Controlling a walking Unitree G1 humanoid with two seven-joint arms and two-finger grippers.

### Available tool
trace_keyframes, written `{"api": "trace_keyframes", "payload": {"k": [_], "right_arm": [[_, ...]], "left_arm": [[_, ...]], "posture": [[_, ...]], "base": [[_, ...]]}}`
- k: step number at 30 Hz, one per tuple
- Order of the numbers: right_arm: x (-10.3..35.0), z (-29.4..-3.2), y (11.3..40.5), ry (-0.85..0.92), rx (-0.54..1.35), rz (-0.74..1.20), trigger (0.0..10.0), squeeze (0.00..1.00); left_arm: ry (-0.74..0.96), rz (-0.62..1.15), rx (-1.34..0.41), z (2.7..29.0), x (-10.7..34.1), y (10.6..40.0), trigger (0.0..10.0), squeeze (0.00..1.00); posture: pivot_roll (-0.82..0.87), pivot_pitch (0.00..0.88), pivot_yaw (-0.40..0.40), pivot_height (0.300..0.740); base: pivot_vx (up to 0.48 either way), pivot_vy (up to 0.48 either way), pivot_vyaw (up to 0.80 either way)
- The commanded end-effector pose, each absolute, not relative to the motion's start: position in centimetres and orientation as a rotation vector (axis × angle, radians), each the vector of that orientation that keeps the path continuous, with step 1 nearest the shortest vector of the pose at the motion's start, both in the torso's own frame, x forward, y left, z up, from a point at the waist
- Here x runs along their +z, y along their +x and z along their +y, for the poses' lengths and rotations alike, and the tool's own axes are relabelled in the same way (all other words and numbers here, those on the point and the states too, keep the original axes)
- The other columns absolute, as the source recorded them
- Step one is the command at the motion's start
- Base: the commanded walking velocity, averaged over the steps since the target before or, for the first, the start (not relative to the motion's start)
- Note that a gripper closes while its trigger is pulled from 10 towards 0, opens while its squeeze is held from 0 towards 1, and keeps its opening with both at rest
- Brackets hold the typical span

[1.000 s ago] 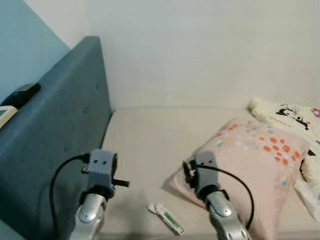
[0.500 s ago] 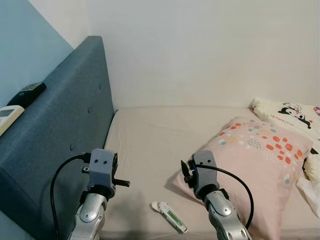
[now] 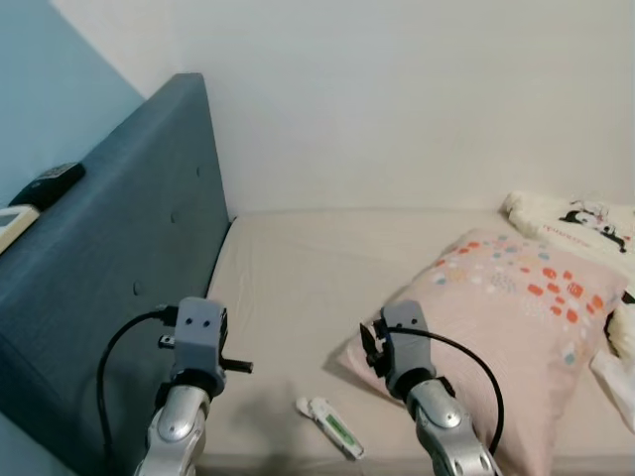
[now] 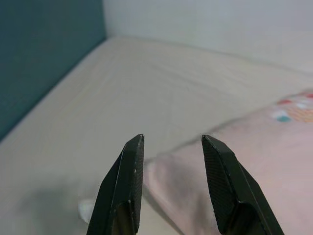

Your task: Clean up the room

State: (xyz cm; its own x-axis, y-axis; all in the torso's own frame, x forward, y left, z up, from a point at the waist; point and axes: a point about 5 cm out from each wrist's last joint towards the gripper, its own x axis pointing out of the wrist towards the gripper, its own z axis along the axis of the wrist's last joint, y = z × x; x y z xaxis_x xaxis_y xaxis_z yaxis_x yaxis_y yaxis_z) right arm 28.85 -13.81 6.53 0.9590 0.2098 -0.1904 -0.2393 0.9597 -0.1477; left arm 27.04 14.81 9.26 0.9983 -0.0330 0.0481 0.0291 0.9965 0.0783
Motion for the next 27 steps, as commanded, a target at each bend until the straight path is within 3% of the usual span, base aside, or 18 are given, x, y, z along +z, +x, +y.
{"api": "trace_keyframes", "payload": {"k": [1,9,27], "right_arm": [[6.0,-13.4,28.8,-0.172,0.246,0.211,10.0,0.0],[5.6,-12.9,29.9,-0.168,0.267,0.269,10.0,0.0],[4.2,-12.5,29.5,-0.211,0.346,0.352,10.0,0.0]], "left_arm": [[0.097,-0.02,-0.022,15.1,8.8,27.1,10.0,0.0],[0.16,0.016,-0.053,14.9,8.0,27.1,10.0,0.0],[0.176,0.048,-0.132,14.7,7.3,26.6,10.0,0.0]], "posture": [[0.03,0.042,-0.018,0.74],[0.02,0.046,-0.018,0.735],[0.03,0.033,-0.023,0.662]], "base": [[0.0,0.0,0.0],[0.0,0.0,0.0],[0.0,0.0,0.0]]}}
